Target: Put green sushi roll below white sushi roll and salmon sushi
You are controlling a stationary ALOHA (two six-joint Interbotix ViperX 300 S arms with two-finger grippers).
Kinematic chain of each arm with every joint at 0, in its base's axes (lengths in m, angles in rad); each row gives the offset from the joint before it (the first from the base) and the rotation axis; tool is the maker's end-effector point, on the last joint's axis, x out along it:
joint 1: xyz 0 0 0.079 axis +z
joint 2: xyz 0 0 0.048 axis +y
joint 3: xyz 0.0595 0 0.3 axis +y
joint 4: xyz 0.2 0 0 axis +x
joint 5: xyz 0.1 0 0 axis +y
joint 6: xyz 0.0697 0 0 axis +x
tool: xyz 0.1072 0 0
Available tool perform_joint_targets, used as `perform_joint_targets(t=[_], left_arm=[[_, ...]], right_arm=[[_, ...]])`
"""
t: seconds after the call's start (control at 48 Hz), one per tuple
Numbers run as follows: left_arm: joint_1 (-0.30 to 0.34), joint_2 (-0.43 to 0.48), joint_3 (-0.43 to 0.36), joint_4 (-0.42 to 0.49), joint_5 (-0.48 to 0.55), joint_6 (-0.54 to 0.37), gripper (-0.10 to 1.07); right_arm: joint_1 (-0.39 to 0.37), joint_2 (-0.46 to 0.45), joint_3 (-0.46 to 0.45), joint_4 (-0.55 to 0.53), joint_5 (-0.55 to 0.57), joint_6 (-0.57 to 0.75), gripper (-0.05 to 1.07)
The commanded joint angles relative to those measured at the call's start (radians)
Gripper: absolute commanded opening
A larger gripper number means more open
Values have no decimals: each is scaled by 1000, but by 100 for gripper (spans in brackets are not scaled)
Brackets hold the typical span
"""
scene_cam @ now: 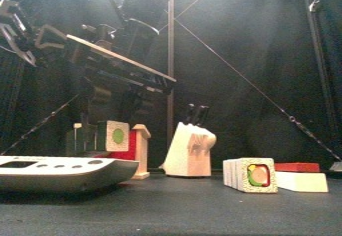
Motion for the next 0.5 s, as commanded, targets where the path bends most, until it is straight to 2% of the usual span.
perform_joint_targets(t=[0.0, 0.188, 0.479], left_arm=[[2, 5, -12, -2, -11, 2, -1], [2, 5, -12, 2, -9, 2, -1], [2, 5, -8, 0, -9, 2, -1]], right_arm=[[-2, -63, -28, 40, 23, -43, 63], [2, -100, -15, 91, 97, -166, 63], [48, -187, 35, 38, 104, -195, 63]])
